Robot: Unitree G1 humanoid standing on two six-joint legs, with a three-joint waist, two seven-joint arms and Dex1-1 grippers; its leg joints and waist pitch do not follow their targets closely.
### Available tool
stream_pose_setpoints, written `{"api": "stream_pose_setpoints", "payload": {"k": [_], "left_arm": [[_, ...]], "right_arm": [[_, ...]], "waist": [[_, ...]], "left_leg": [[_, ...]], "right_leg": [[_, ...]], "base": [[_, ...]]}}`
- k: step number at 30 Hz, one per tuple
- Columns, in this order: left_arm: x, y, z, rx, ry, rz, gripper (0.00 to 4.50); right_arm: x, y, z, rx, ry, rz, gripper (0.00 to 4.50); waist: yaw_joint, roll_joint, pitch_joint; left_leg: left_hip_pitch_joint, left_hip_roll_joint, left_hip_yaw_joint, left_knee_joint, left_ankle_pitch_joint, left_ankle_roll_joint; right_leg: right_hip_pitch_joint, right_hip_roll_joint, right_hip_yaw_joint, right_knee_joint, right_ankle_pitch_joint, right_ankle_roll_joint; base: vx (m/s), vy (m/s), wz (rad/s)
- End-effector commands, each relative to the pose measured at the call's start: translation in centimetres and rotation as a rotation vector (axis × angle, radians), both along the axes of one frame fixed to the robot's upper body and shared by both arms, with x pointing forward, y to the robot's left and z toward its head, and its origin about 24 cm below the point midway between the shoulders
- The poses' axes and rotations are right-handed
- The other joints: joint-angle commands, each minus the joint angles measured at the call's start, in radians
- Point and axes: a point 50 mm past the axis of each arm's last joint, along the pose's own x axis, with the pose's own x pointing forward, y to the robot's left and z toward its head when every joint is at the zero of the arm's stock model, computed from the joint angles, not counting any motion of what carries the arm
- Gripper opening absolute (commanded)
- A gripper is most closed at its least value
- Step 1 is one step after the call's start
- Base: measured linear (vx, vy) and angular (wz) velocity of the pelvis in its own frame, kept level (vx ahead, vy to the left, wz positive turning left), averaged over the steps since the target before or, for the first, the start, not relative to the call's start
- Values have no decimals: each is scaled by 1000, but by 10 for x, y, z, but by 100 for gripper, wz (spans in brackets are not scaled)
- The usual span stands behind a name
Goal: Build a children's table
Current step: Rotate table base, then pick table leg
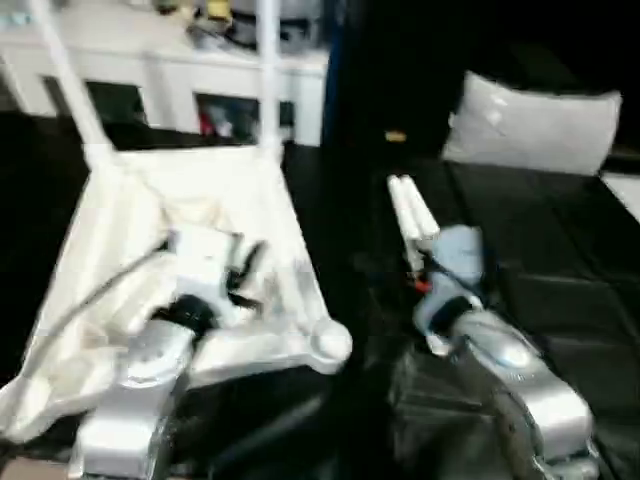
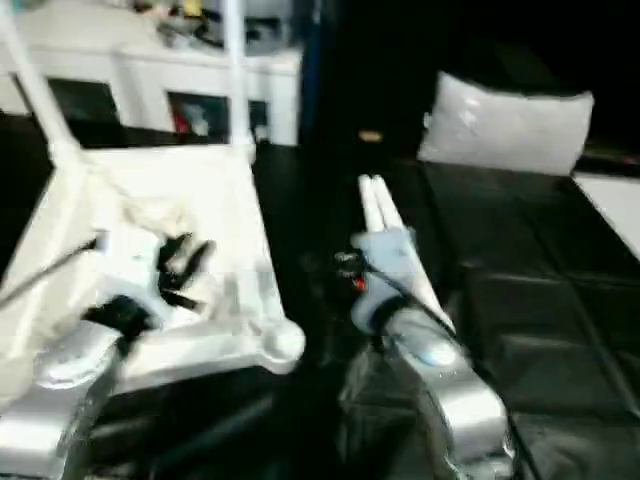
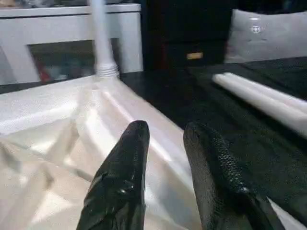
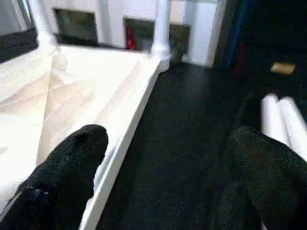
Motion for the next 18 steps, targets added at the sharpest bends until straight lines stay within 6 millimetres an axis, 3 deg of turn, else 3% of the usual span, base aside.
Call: {"api": "stream_pose_setpoints", "payload": {"k": [1,2,3,4,5,6,7,8,10,11,12,14,15,16,18], "left_arm": [[-2,-16,2,-26,14,-141,145],[-2,-16,2,-26,14,-141,164],[-5,-21,4,-43,22,-216,164],[-7,-23,5,-59,31,-257,164],[-7,-24,7,-69,37,-282,164],[-9,-25,6,-42,77,-333,164],[-9,-25,5,-35,84,-340,164],[-9,-25,4,-13,104,-361,164],[-13,-25,2,42,157,-445,164],[-15,-24,2,65,174,-483,164],[-16,-23,2,72,191,-510,164],[-20,-23,4,77,218,-572,164],[-22,-23,6,79,229,-602,164],[-24,-23,8,82,238,-626,164],[-27,-25,10,87,264,-667,164]], "right_arm": [[6,-16,-2,-95,54,-92,450],[6,-16,-2,-95,54,-92,450],[16,-23,-4,-176,113,-148,450],[21,-26,-5,-212,150,-165,450],[25,-28,-6,-233,182,-177,450],[30,-29,-6,-244,217,-190,450],[31,-30,-6,-246,224,-193,450],[34,-31,-7,-257,248,-204,450],[44,-33,-7,-293,296,-208,450],[49,-32,-6,-294,313,-187,450],[52,-31,-5,-282,337,-164,450],[60,-31,-5,-268,410,-131,450],[64,-31,-6,-286,436,-131,450],[66,-32,-7,-295,459,-132,450],[72,-35,-10,-278,508,-146,450]], "waist": [[-32,22,-46],[-21,1,-44],[16,-13,-33],[10,-30,-46],[14,-31,-54],[12,-24,-55],[14,-18,-52],[13,-7,-42],[16,-3,-30],[14,-9,-27],[15,-6,-20],[15,-8,-17],[15,-8,-17],[16,-7,-20],[18,-10,-18]], "left_leg": [[102,157,-116,-101,182,442],[47,107,-60,-79,275,396],[-11,31,8,-38,181,243],[-45,29,0,-61,151,125],[-31,33,2,-67,155,83],[-22,32,6,-78,136,32],[-17,34,10,-80,112,16],[-13,40,14,-92,36,-18],[-3,52,19,-103,-96,-67],[-1,53,22,-105,-130,-74],[5,52,25,-109,-218,-90],[8,58,27,-111,-262,-106],[8,58,27,-111,-262,-106],[-1,58,26,-114,-244,-113],[1,58,30,-114,-237,-118]], "right_leg": [[-112,-64,28,-5,107,43],[-100,-96,58,-73,262,47],[-64,-154,108,-140,370,7],[-8,-152,103,-123,441,-22],[-12,-133,92,-117,472,-35],[-15,-107,79,-112,471,-67],[-21,-100,78,-115,441,-84],[-28,-91,73,-125,313,-118],[-40,-87,73,-137,90,-145],[-45,-85,73,-141,34,-147],[-56,-86,73,-147,-106,-146],[-67,-88,75,-157,-204,-125],[-67,-88,75,-157,-204,-125],[-64,-88,72,-150,-172,-131],[-71,-87,73,-148,-150,-137]], "base": [[0,0,0],[0,0,0],[0,0,0],[10,-68,0],[-24,-55,-11],[-24,-55,-11],[-67,-53,-2],[-63,-52,-1],[-61,-44,-1],[-68,-18,0],[-68,-18,0],[-68,-6,0],[-63,-3,0],[0,0,0],[0,0,0]]}}
